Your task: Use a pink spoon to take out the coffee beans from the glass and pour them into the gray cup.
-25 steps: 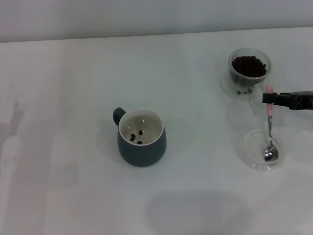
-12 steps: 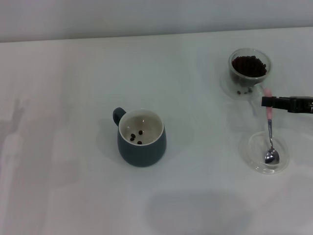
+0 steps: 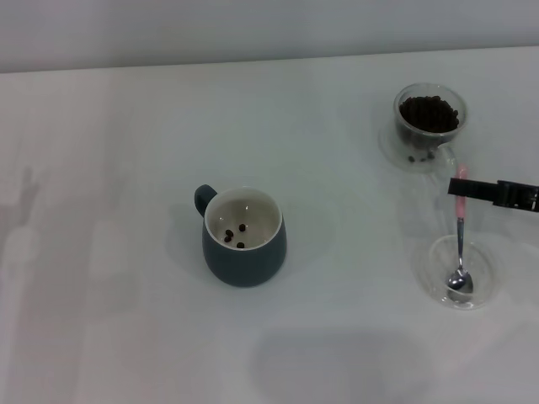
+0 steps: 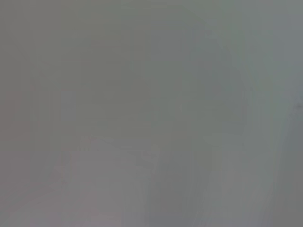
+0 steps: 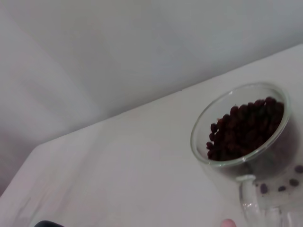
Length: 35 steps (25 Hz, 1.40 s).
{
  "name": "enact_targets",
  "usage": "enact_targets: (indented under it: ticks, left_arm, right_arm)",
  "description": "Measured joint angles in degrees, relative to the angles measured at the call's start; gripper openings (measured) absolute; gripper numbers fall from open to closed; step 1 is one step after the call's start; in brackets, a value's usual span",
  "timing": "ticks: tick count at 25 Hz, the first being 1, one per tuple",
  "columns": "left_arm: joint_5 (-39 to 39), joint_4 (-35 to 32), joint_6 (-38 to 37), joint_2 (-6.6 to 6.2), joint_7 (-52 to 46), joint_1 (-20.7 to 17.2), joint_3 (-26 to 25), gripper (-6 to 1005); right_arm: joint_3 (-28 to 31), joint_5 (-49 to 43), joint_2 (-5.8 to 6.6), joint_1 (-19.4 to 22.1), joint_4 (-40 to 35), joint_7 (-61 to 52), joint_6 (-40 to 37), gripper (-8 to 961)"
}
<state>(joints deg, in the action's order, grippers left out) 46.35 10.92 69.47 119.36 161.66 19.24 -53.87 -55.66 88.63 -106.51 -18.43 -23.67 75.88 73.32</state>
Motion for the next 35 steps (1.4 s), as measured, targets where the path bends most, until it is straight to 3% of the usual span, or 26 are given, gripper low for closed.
enact_targets:
  ticks: [8,24,30,32,33,35]
  left_arm:
    - [0.0,0.0,0.1,0.0,0.0,0.1,0.0,892]
    - [0.0,-0.1,-0.1,0.0,0.2,-0.1,0.0,892]
    - [0.0,-0.1,0.2,0.0,0.1,-0.1,0.0,892]
    - [0.0,-0.1,0.2,0.0,0.2,-0.1,0.0,892]
    - [0.0,-0.1,0.2,0.0,0.2,-0.1,0.0,892]
    - [0.0,-0.1,0.2,0.0,0.1,-0.1,0.0,892]
  right_arm:
    - [-0.3,-0.1,-0.92,0.1,0.0,0.1,-0.3,169]
    - [1.2,-1.3,-0.99,0.3,-0.2,0.6,-2.1,243]
    - [10.0,-1.0,-1.01,1.2,-0.7,6.5,4.5,276]
    - [15.7,-1.0,-1.74,1.7,-0.7,10.4,6.8,321]
    - [20.8,-1.0,-2.91,2.1,-0.7,13.4,7.5,344]
    - [23.3,-1.0,-3.55,2.3,-0.8,14.9,7.5,389]
